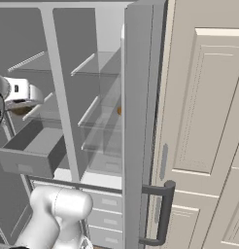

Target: Take the orange and potato from the fridge shelf and place them in the freezer drawer to begin freezing them.

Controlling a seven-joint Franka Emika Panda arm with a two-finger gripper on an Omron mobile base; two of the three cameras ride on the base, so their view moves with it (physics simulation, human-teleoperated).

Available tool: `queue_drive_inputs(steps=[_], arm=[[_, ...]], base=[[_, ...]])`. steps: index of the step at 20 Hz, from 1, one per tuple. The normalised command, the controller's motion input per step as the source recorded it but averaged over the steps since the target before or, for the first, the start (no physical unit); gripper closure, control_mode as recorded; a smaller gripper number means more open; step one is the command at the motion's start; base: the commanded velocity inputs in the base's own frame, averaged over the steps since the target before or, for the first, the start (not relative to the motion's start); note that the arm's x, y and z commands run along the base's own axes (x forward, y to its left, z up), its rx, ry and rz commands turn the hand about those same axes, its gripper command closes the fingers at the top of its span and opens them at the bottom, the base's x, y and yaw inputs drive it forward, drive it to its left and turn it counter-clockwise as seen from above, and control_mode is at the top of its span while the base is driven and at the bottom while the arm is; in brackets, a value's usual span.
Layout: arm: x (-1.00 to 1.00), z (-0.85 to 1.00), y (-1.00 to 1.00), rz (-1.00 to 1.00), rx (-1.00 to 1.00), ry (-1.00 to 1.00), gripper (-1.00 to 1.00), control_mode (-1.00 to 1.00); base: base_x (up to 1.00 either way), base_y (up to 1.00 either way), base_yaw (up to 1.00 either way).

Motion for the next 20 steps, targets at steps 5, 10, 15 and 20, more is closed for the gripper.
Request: queue_drive_inputs(steps=[5, 10, 15, 20], arm=[[0.32, -0.61, 0.57, 0.02, -0.03, 0.43, 1.0, -1.0], [0.36, -0.61, 0.45, 0.03, 0.0, 0.31, 1.0, -1.0], [0.38, -0.65, 0.23, 0.04, 0.0, 0.07, 1.0, -1.0], [0.46, -0.7, 0.05, 0.04, 0.0, 0.0, 1.0, -1.0]], base=[[0.0, 0.0, 0.0], [0.0, 0.0, 0.0], [0.0, 0.0, 0.0], [0.0, 0.0, 0.0]])
